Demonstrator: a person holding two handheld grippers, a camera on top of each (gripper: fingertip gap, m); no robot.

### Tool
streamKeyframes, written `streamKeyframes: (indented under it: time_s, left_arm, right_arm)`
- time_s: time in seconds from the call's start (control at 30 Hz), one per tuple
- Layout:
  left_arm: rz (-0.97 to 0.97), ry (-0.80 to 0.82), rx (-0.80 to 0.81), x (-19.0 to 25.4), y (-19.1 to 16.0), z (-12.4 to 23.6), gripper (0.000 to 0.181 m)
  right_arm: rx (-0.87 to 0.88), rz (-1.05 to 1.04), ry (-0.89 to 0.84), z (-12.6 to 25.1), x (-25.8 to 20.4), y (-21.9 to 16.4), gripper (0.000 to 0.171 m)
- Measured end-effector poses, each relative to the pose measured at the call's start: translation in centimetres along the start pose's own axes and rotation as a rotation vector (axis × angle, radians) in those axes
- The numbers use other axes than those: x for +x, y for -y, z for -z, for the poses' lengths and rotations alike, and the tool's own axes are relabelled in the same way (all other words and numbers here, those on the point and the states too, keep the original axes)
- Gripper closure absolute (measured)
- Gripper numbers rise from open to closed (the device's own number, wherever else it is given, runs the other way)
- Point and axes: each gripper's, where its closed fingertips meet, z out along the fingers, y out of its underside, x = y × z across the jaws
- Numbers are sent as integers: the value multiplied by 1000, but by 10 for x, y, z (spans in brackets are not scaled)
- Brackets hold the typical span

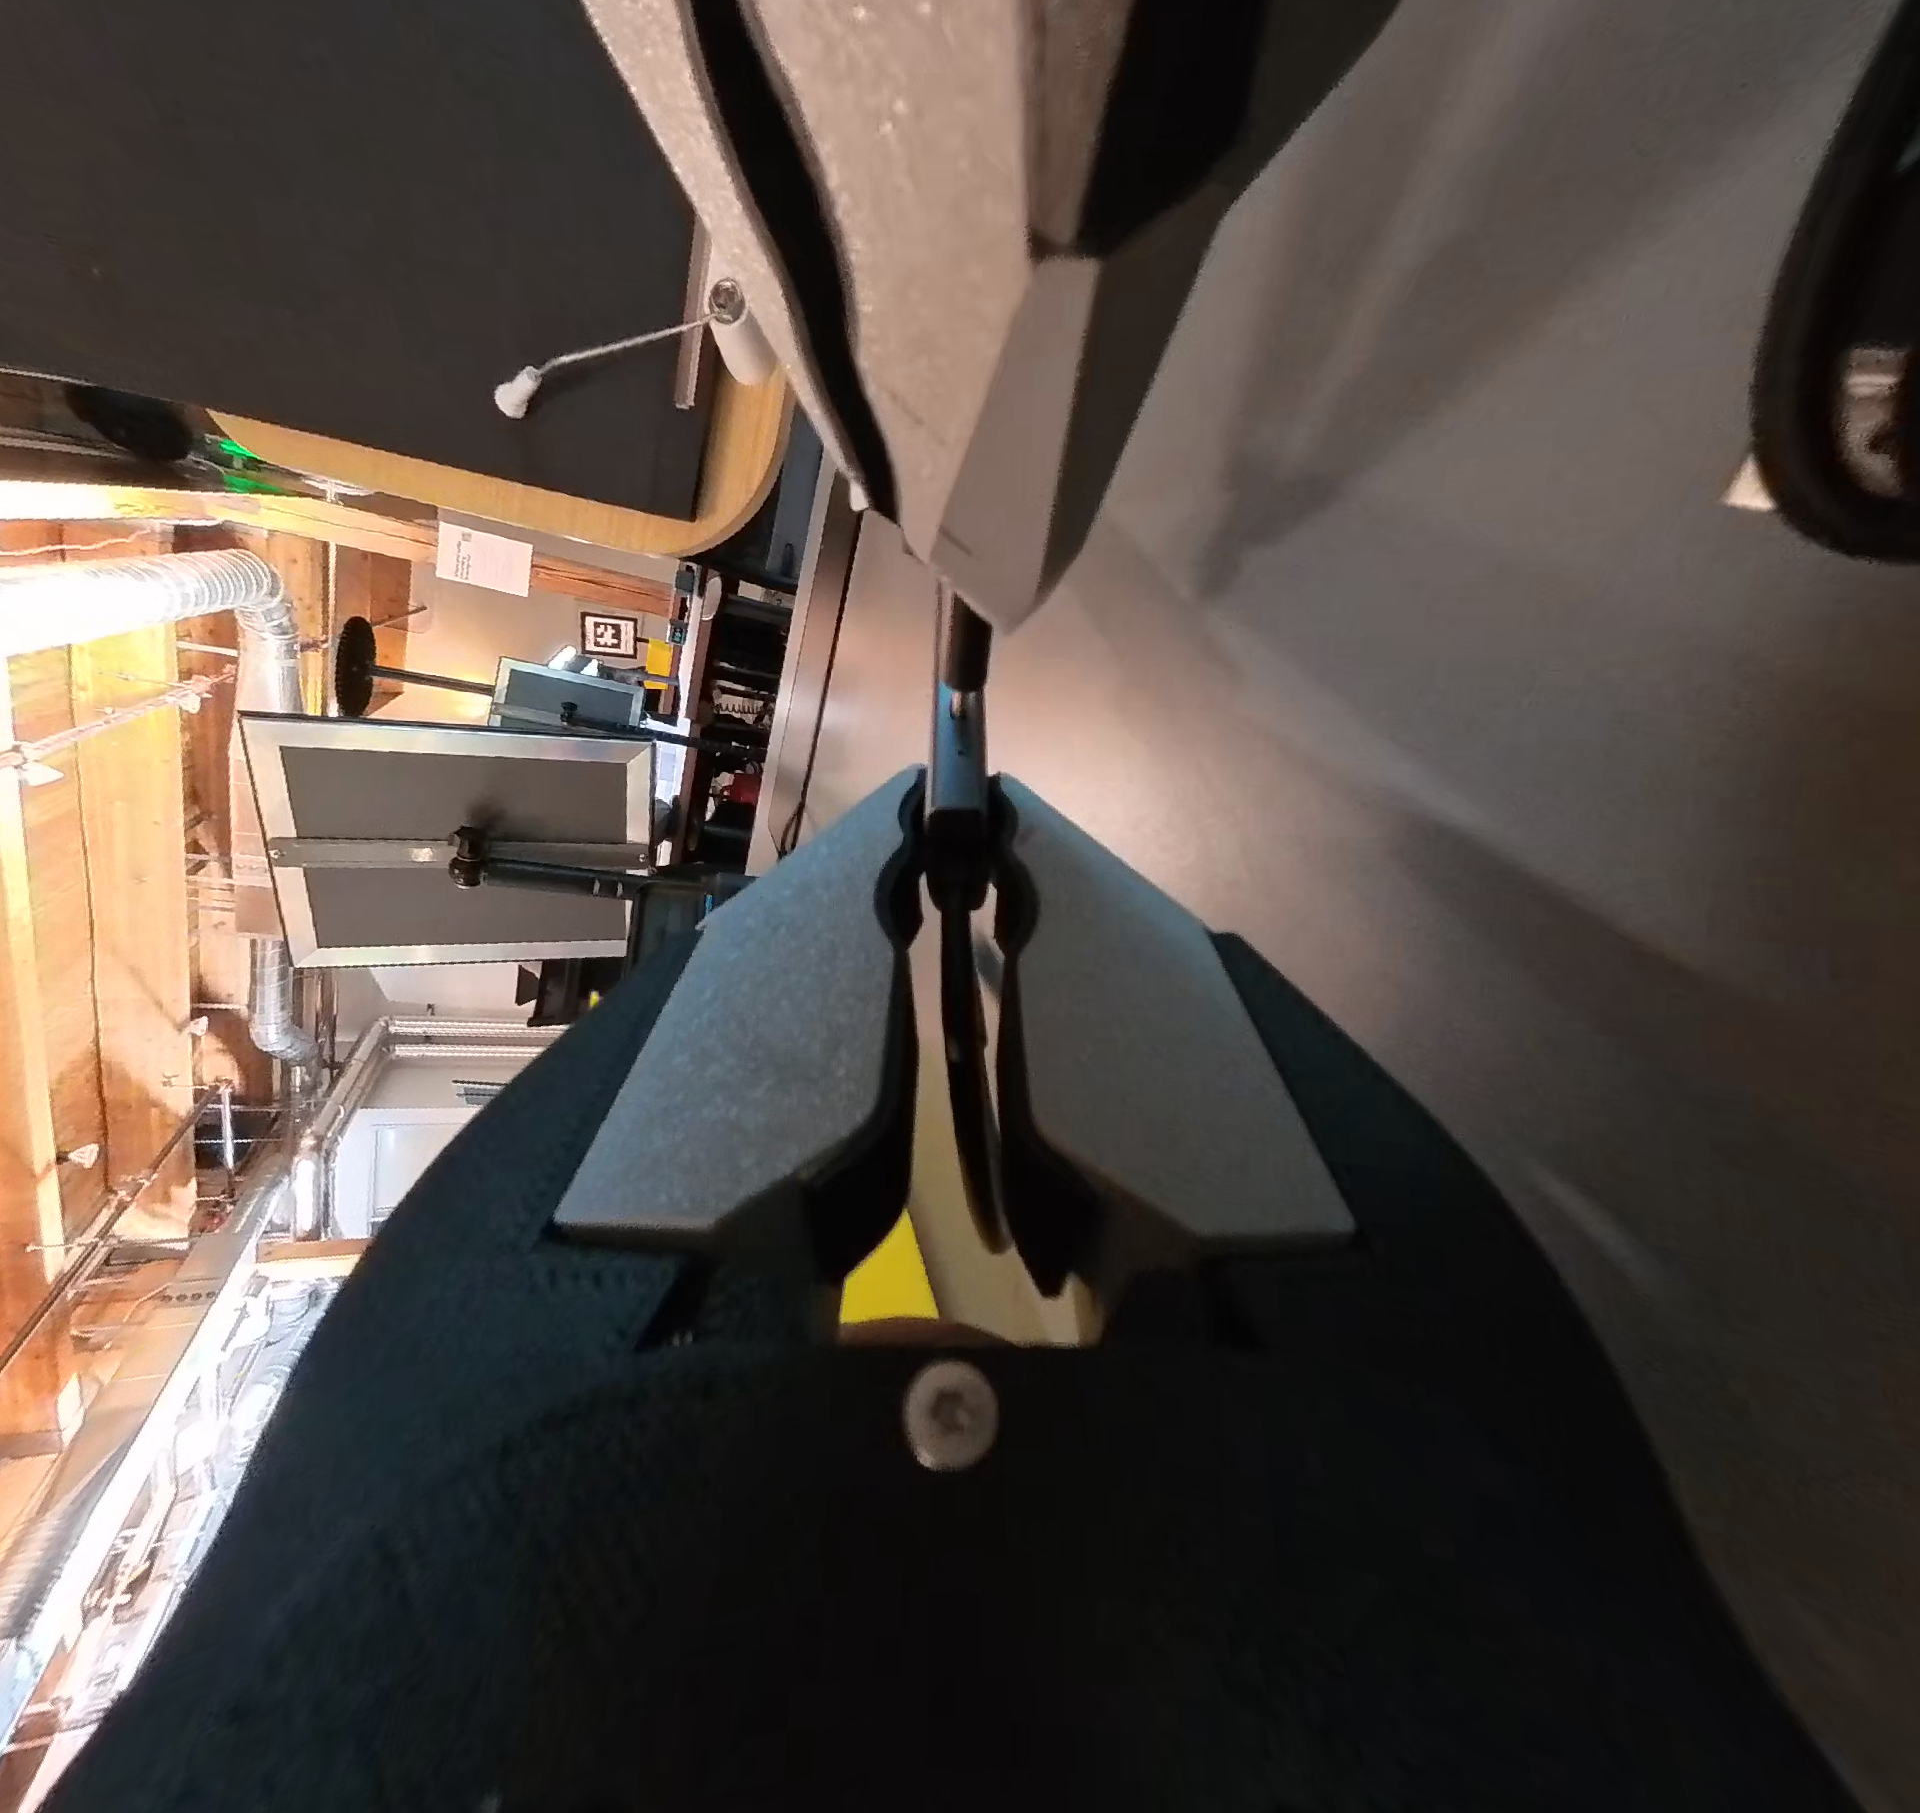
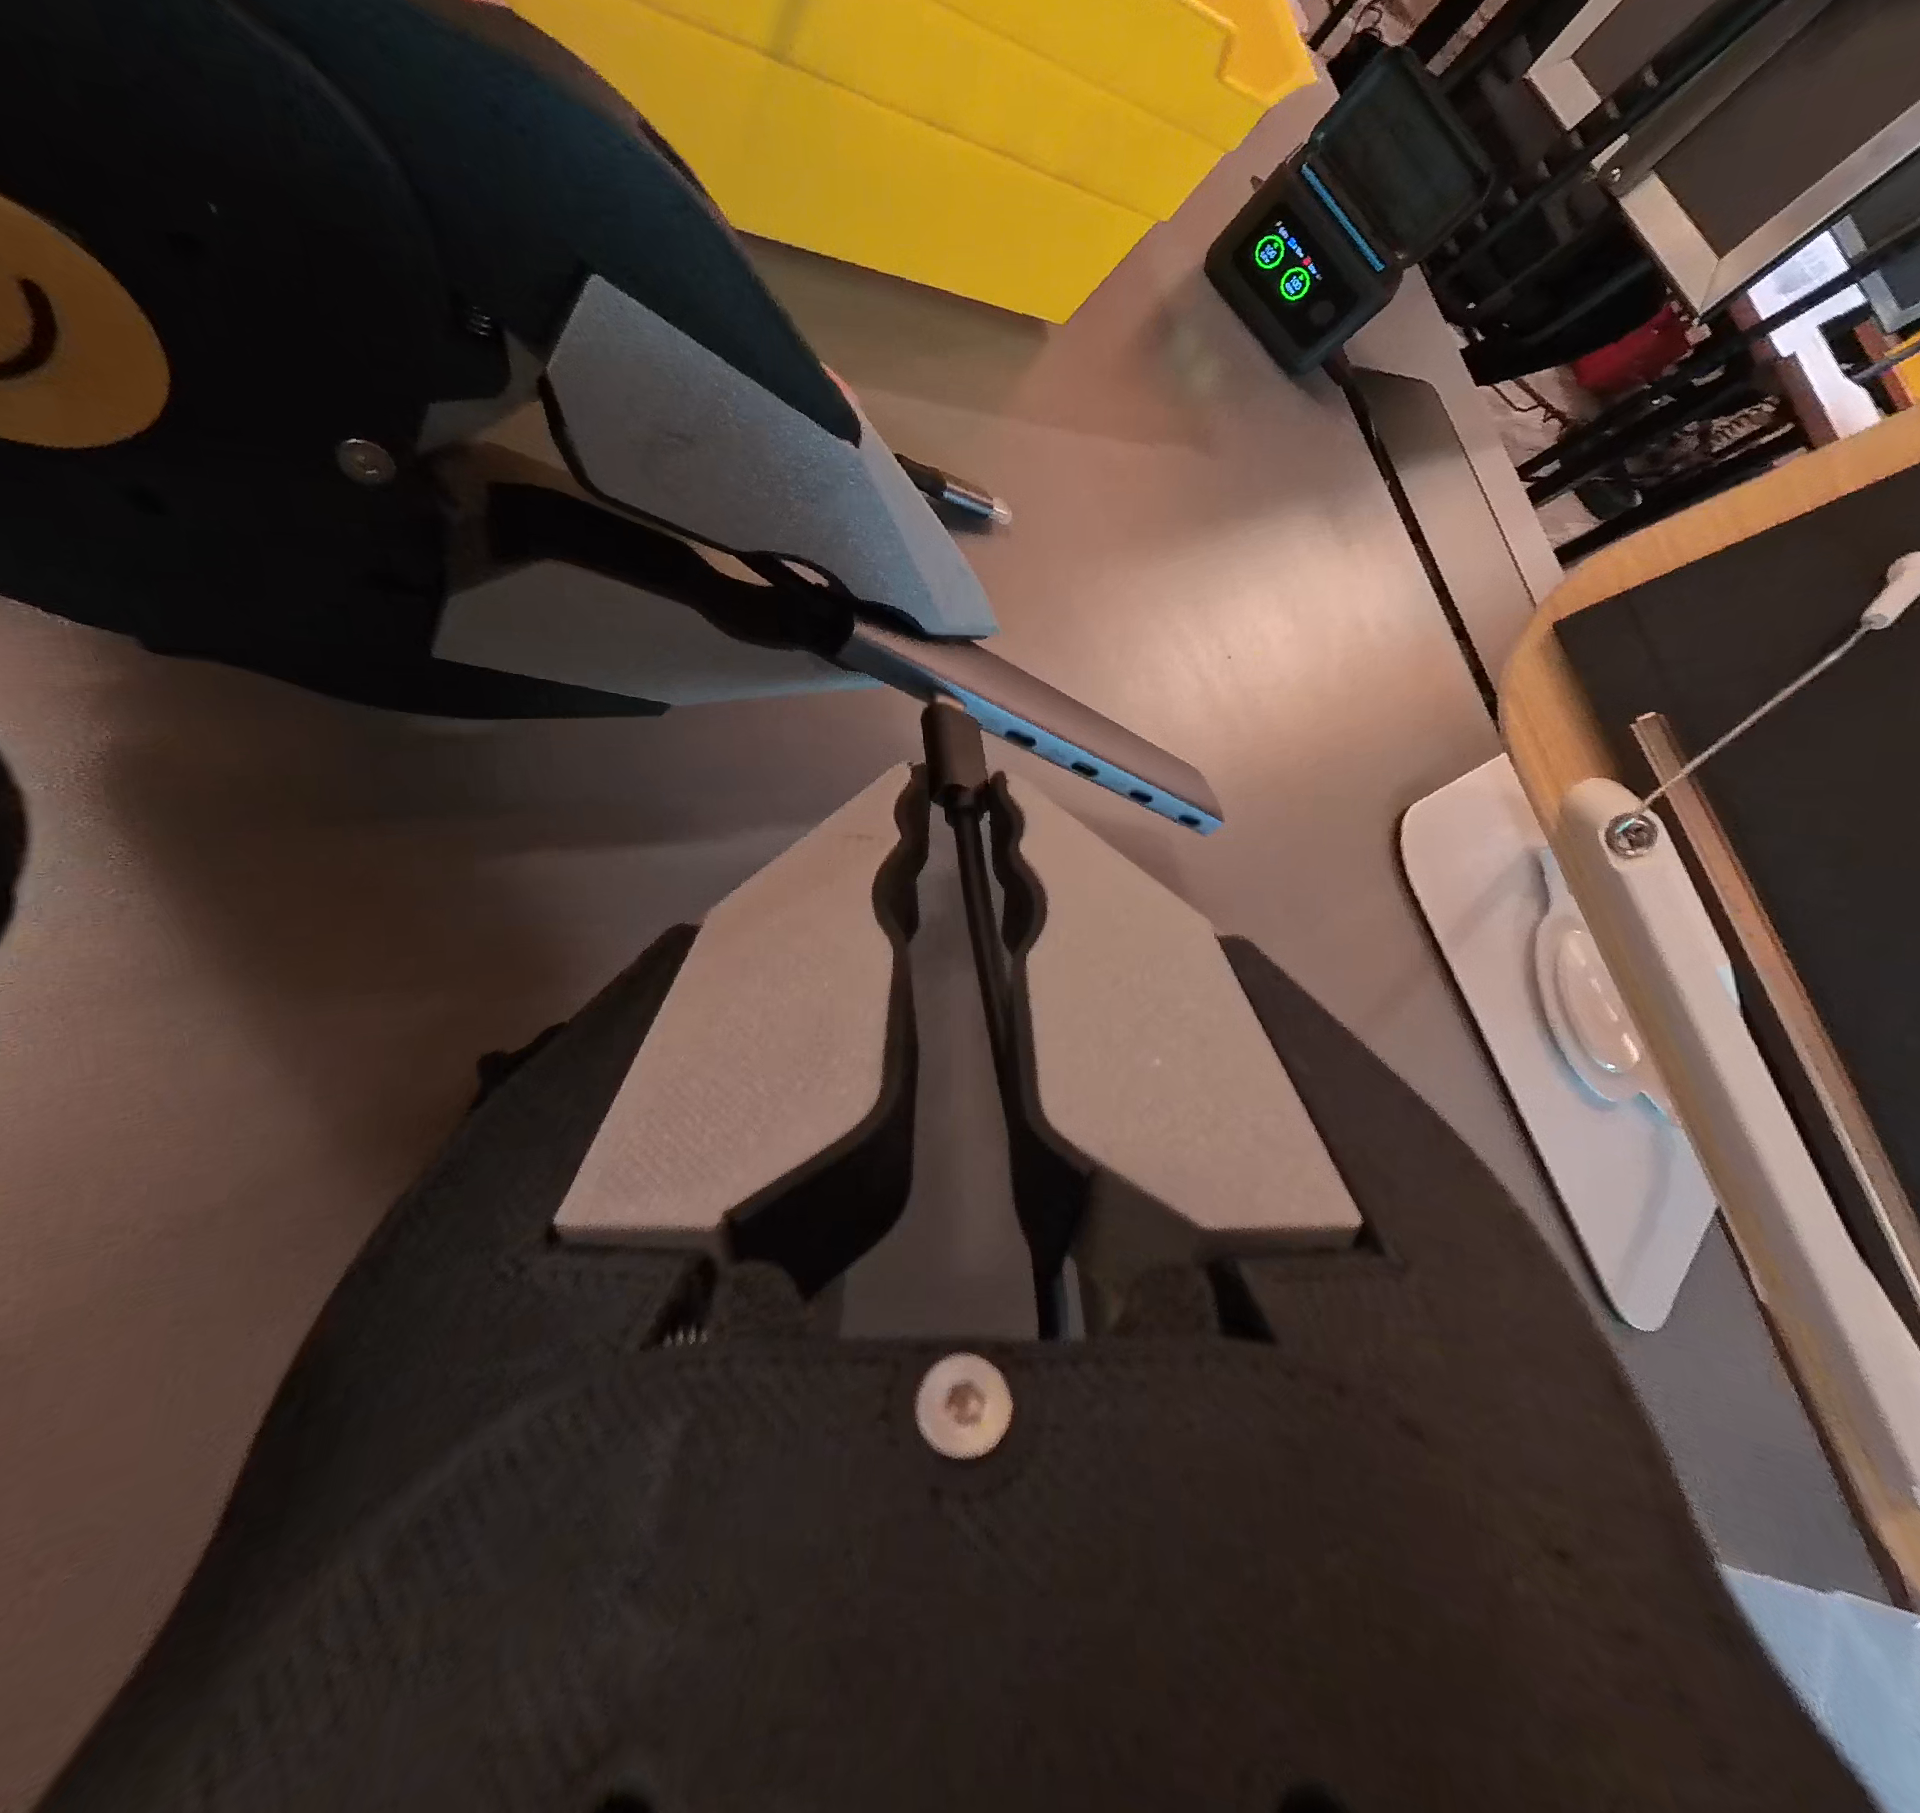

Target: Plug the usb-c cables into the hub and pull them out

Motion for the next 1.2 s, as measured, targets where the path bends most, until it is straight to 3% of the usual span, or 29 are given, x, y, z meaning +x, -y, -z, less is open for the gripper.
streamKeyframes:
  time_s: [0.87, 1.07, 1.2]
  left_arm:
    - [-52, 36, 38, 1, 10, 12, 176]
    - [106, -23, 41, -3, 7, 3, 174]
    - [110, -20, 76, -3, 9, 4, 174]
  right_arm:
    - [117, -115, 156, 7, -6, 3, 163]
    - [137, -231, 158, 2, 6, 7, 162]
    - [163, -296, 225, 7, 7, 6, 158]
